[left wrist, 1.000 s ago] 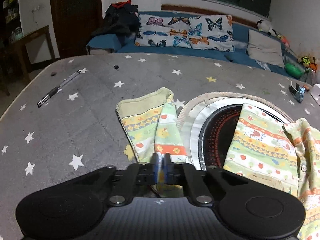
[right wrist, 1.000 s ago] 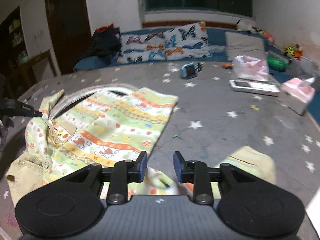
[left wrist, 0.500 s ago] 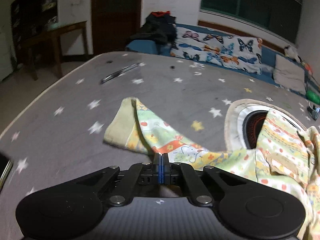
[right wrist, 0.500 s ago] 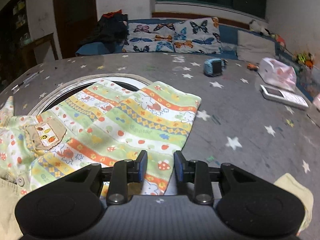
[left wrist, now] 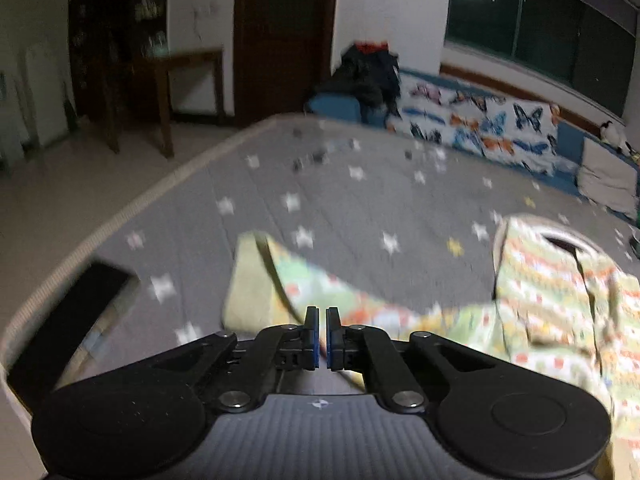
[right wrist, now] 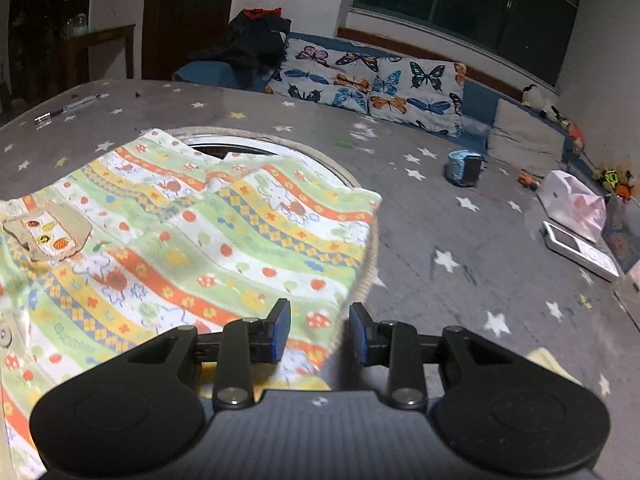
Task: Fold clothes
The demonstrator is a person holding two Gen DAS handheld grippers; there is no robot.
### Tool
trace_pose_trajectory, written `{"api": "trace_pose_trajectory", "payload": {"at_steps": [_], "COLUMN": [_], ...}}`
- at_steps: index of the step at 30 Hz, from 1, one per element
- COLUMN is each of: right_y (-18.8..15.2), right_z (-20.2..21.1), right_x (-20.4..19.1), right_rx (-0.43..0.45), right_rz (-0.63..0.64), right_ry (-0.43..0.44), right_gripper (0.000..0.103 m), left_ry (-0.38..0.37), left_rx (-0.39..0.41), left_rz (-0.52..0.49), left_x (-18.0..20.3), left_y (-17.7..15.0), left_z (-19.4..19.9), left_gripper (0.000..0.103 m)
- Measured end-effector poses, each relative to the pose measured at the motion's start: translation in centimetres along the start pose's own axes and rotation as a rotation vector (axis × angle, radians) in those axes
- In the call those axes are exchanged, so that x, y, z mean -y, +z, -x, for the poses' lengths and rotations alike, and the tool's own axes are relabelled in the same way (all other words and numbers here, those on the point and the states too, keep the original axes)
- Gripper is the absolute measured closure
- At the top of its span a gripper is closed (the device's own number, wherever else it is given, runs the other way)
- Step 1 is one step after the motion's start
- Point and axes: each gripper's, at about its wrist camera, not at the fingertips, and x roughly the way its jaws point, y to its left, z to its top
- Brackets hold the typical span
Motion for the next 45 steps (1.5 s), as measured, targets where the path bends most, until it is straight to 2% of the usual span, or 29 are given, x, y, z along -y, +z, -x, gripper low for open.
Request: {"api": "trace_pose_trajectory", "payload": {"at_steps": [2,5,10,15,22,29,31,34,41,45], "right_y": [0.1,0.6,2.7,4.5,6.0,6.6,6.9,7.2,7.8,7.8], "right_z": [0.3,0.3,-1.5,-4.2,-7.4,-9.0,-9.1,-9.3,-10.2,-9.9], "right_x": [0.2,1.0,3.8,5.7,5.9,4.9,4.5,3.7,4.2,5.3], "right_rx": [-0.014,0.013,0.023,0.031,0.019,0.013,0.021,0.047,0.033,0.009], "right_rz": [0.007,-0.012,-0.15,-0.197,-0.183,-0.142,-0.121,-0.073,-0.078,-0.128], "right_ry": [-0.015,0.018,0.074,0.056,0.029,-0.006,-0.027,-0.062,-0.176,-0.142], "right_gripper": [0.072,0.072,0.072,0.072,0.074,0.098,0.101,0.101,0.101,0.099], "left_ry": [-0.039,-0.153,-0.251,-0.333,-0.321,-0.259,-0.23,-0.224,-0.205,-0.213], "left_rx": [0.03,0.018,-0.057,-0.131,-0.181,-0.117,-0.09,-0.077,-0.074,-0.079], "left_rz": [-0.021,-0.075,-0.152,-0.24,-0.34,-0.449,-0.473,-0.468,-0.444,-0.425], "left_x": [0.9,3.6,9.0,14.4,17.8,19.1,19.2,19.1,19.2,19.1], "left_y": [0.9,2.4,3.7,4.8,4.0,3.7,3.5,3.7,4.8,5.5], "left_z": [0.5,0.0,-4.1,-8.3,-11.7,-12.8,-13.1,-13.6,-14.7,-15.1], "left_gripper": [0.094,0.091,0.081,0.081,0.082,0.089,0.089,0.089,0.088,0.086]}}
